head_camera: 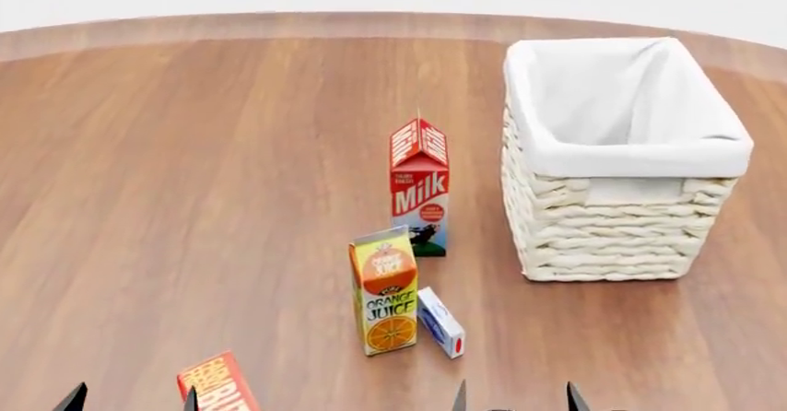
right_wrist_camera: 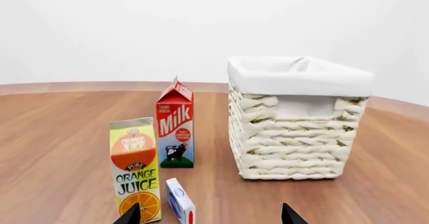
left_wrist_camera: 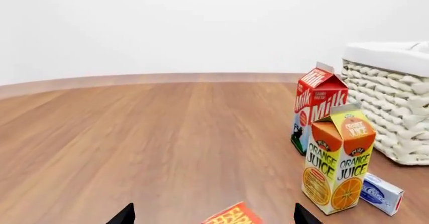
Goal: Pick up the orange juice, and put it in the basket.
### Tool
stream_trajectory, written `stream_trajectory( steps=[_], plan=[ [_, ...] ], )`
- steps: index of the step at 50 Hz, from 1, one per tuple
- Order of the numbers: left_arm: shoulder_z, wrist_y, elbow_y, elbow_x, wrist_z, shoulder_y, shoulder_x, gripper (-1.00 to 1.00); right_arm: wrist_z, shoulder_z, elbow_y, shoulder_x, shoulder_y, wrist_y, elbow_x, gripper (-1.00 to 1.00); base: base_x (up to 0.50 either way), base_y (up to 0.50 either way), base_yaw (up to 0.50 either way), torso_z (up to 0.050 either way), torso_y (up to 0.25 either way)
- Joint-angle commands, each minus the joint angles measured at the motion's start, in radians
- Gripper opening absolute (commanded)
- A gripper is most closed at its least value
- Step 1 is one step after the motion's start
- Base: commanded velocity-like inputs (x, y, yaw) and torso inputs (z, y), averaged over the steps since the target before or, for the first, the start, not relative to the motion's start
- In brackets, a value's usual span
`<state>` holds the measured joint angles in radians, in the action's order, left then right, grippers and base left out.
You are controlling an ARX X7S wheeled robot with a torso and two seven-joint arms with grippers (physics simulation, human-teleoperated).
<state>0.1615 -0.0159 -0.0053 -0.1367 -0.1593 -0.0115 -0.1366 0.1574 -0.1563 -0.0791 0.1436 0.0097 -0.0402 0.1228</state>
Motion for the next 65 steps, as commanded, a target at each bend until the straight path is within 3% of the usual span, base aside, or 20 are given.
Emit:
stream_trajectory(
  steps=[1,65],
  plan=[
    [0.009,-0.002,-0.001,-0.007,-0.009,-0.001,-0.007,1.00,0.007,-0.006,-0.001,0.009,0.000,-0.001,0.009,1.00,0.22,0.00,0.00,0.000,0.000],
    [0.049,-0.011,-0.003,-0.040,-0.046,-0.008,-0.040,1.00,0.056,-0.045,-0.058,0.048,-0.022,-0.015,0.036,1.00,0.22,0.00,0.00,0.000,0.000]
  ],
)
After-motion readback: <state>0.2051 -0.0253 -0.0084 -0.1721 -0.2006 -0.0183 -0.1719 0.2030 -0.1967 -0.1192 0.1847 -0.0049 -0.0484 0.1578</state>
